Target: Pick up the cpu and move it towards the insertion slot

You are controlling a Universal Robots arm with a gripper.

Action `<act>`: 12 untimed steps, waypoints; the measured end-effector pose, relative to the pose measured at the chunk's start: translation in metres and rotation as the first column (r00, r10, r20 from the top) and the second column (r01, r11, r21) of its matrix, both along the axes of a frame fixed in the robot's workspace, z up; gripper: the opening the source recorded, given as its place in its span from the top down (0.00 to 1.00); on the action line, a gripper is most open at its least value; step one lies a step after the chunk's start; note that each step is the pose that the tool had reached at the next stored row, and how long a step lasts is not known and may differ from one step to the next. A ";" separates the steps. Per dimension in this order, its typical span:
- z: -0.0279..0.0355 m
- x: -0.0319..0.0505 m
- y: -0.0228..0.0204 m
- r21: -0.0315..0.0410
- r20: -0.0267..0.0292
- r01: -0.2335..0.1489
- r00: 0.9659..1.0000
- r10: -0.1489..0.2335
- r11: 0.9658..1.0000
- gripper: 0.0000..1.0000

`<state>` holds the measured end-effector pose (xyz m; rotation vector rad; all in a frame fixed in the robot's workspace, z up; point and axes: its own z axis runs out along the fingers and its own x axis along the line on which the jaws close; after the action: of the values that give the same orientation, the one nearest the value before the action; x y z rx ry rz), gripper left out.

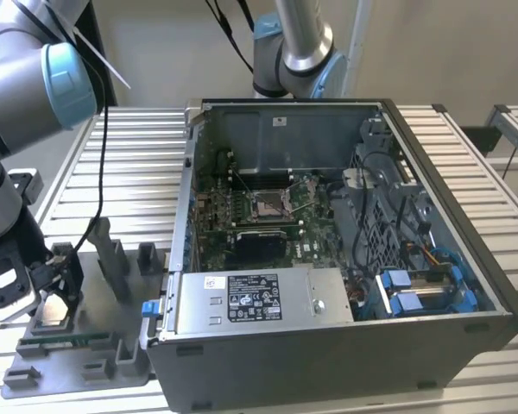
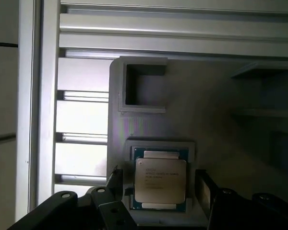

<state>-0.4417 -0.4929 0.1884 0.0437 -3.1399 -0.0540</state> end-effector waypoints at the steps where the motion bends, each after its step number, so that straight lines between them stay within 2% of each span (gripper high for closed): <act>1: -0.0002 0.0000 0.0000 0.000 0.000 0.000 1.000 0.000 1.000 0.00; 12: 0.0001 0.0000 0.0000 0.000 0.000 0.000 1.000 0.000 1.000 0.00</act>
<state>-0.4417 -0.4929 0.1885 0.0438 -3.1401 -0.0542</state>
